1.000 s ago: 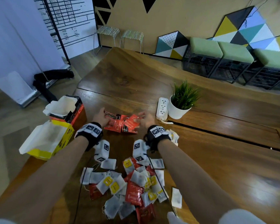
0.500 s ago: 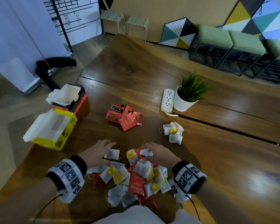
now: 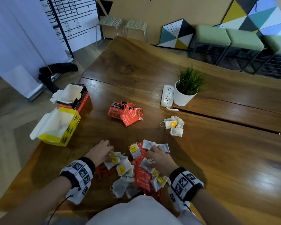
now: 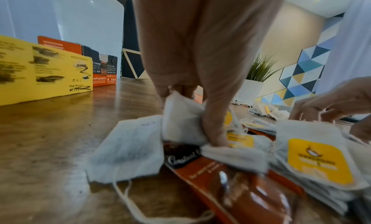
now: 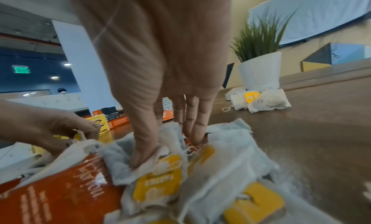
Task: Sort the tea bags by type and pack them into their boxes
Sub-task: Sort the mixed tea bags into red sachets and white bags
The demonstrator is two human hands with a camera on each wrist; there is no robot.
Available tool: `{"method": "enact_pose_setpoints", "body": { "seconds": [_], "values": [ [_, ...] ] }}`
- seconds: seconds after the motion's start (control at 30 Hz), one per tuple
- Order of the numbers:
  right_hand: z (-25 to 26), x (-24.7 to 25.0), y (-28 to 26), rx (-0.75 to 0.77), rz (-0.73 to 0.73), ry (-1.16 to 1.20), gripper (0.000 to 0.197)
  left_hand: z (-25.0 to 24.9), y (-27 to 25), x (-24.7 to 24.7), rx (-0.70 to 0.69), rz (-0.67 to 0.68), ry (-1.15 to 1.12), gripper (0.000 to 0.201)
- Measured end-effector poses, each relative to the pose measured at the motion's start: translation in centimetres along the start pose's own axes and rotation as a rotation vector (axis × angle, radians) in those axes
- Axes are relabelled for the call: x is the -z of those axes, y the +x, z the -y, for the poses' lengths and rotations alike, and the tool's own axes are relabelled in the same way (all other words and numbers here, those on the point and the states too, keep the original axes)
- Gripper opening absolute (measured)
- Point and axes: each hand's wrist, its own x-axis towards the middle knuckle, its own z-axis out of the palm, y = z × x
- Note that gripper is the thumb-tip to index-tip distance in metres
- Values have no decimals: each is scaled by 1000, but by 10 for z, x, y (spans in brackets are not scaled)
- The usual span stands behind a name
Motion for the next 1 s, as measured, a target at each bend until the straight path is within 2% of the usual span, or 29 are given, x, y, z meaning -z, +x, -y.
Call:
{"method": "enact_pose_setpoints", "body": {
  "seconds": [0.13,0.2,0.27,0.33,0.4,0.53,0.6,0.7,0.8,0.9,1.0],
  "values": [
    [0,5,-3,-52,-12,110,19,-2,-6,8,-53,-48,2,23],
    [-3,10,-7,-79,-51,211,11,-3,-12,18,-62,-117,-139,7],
    [-5,16,-13,-77,-125,359,11,-2,-19,30,-57,-158,-341,11],
    [-7,22,-21,-59,-211,513,21,-4,-24,42,-50,-146,-502,8],
    [-9,28,-31,-32,-286,627,31,-9,-26,55,-67,-127,-539,3],
    [-13,36,-46,-79,-352,970,19,-24,-21,79,-149,-92,-673,3],
    [-14,45,-53,-122,-355,1122,17,-34,-18,89,-165,-71,-820,9],
    [-15,61,-65,-101,-441,1290,13,-47,-5,100,-170,-25,-1012,19],
    [-20,70,-73,-115,-510,1335,9,-60,11,105,-200,13,-1007,21],
    [-24,73,-76,-168,-546,1306,1,-75,28,103,-201,23,-839,19],
    [-32,79,-76,-238,-590,1268,7,-92,51,98,-139,122,-874,22]
  ]
}}
